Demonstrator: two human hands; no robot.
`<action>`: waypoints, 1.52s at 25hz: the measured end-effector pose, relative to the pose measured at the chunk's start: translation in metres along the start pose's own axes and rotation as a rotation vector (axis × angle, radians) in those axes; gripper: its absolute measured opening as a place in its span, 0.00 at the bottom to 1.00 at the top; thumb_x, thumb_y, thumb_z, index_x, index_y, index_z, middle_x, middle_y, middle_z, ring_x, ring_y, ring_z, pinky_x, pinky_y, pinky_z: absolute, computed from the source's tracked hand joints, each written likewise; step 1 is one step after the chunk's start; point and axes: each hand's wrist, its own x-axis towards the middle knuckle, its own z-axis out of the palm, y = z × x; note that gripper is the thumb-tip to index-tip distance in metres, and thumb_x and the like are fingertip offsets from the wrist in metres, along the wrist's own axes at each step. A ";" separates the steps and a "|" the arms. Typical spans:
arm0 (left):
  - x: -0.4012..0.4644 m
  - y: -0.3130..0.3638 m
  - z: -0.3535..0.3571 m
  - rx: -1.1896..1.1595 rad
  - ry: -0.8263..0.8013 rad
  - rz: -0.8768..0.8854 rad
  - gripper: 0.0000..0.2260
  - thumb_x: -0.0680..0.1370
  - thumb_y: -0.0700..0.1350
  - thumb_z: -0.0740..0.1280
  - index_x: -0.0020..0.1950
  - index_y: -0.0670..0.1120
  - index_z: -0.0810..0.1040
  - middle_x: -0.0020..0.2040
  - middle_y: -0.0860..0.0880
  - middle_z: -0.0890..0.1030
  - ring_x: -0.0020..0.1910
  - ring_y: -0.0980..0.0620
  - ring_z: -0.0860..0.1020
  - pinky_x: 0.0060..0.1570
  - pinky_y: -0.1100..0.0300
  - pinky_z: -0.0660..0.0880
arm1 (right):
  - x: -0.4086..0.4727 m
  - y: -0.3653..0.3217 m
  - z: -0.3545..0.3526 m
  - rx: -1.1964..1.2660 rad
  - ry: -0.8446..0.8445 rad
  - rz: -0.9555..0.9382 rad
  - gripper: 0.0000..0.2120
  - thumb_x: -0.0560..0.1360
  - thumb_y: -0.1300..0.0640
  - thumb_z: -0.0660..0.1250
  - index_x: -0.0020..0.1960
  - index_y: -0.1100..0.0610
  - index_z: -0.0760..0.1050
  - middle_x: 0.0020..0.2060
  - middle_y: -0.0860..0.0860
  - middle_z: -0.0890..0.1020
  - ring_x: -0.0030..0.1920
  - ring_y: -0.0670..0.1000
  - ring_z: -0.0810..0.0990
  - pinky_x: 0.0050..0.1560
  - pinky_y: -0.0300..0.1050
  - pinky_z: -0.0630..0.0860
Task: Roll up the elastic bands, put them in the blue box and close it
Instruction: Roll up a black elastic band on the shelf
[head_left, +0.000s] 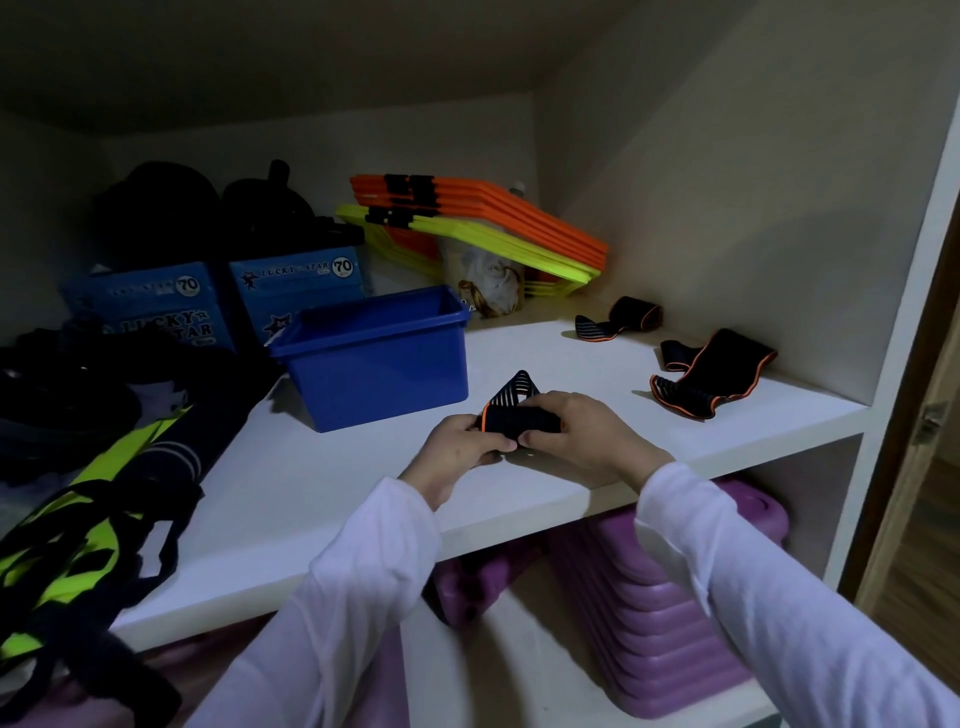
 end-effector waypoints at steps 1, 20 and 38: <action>0.000 0.000 -0.001 -0.004 0.007 -0.008 0.15 0.72 0.32 0.67 0.58 0.34 0.76 0.48 0.42 0.79 0.50 0.47 0.77 0.55 0.62 0.75 | 0.000 0.000 0.000 0.015 0.004 0.012 0.21 0.74 0.50 0.65 0.66 0.54 0.71 0.60 0.54 0.78 0.59 0.55 0.75 0.58 0.48 0.71; -0.002 -0.001 -0.012 -0.405 -0.076 -0.053 0.33 0.66 0.41 0.74 0.68 0.37 0.65 0.62 0.34 0.76 0.57 0.41 0.80 0.52 0.52 0.80 | 0.005 -0.007 -0.004 0.288 0.037 0.049 0.08 0.75 0.51 0.63 0.41 0.55 0.75 0.36 0.54 0.78 0.37 0.51 0.74 0.35 0.40 0.67; -0.043 0.014 -0.037 -0.397 -0.081 0.076 0.13 0.74 0.39 0.66 0.59 0.41 0.75 0.53 0.42 0.81 0.55 0.45 0.80 0.54 0.53 0.79 | 0.016 -0.045 -0.017 0.694 -0.164 -0.050 0.08 0.77 0.57 0.61 0.40 0.58 0.73 0.33 0.53 0.75 0.33 0.49 0.75 0.35 0.38 0.71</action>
